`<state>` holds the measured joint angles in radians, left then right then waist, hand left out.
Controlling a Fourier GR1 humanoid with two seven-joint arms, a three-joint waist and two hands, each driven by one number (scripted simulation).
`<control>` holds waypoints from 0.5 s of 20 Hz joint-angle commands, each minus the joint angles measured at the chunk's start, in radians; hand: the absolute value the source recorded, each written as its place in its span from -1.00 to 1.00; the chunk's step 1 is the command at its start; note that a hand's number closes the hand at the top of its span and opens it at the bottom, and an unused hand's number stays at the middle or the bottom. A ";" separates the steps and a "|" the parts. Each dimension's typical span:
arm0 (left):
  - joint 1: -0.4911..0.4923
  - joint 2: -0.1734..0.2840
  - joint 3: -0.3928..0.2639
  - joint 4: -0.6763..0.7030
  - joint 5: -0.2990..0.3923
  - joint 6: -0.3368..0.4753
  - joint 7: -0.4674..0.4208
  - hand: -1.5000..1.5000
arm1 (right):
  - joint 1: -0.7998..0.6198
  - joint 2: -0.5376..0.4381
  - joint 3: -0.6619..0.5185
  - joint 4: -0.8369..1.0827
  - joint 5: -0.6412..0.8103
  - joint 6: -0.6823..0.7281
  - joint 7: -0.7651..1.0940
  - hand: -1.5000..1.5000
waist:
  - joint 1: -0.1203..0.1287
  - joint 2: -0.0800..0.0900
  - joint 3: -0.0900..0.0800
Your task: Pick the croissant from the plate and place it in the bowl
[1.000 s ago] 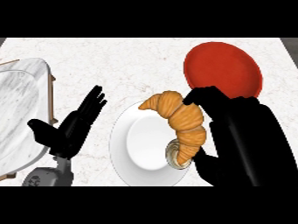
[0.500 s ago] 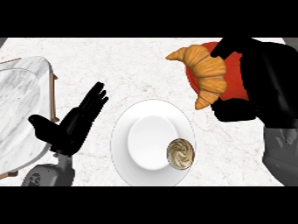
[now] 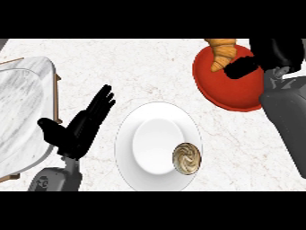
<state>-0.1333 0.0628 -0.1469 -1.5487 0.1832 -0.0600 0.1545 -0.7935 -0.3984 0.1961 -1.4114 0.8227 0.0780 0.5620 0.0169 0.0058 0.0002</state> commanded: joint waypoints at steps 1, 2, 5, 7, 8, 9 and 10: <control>-0.018 -0.017 0.002 -0.019 -0.004 0.025 0.036 0.00 | 0.015 -0.008 -0.002 0.200 0.089 -0.137 -0.154 1.00 | 0.002 0.000 0.000; -0.007 0.006 0.007 0.021 -0.004 -0.022 -0.029 0.00 | -0.011 0.019 0.014 0.294 0.111 -0.166 -0.170 1.00 | 0.010 0.005 0.000; -0.021 0.004 0.017 0.036 0.005 -0.024 -0.010 0.00 | -0.127 0.042 -0.036 0.513 0.125 -0.221 -0.226 1.00 | 0.016 0.006 0.000; -0.019 -0.005 0.006 0.011 0.009 -0.025 -0.006 0.00 | -0.112 0.006 -0.034 0.599 0.139 -0.186 -0.235 1.00 | 0.022 0.008 0.000; 0.014 0.032 0.021 0.000 0.034 -0.071 -0.014 0.00 | -0.141 0.026 -0.045 0.643 0.120 -0.134 -0.201 1.00 | 0.030 0.009 0.000; 0.012 0.027 0.019 0.008 0.017 -0.059 -0.030 0.00 | -0.151 0.038 -0.085 0.704 0.107 -0.178 -0.199 1.00 | 0.031 0.010 0.000; -0.033 -0.016 -0.008 -0.003 0.009 -0.021 0.020 0.00 | -0.206 0.026 -0.114 0.762 0.090 -0.147 -0.193 1.00 | 0.037 0.013 0.001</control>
<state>-0.1425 0.0671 -0.1399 -1.5416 0.1937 -0.0915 0.1490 -0.9230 -0.3742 0.1402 -0.8437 0.9266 -0.0780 0.3751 0.0410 0.0142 0.0004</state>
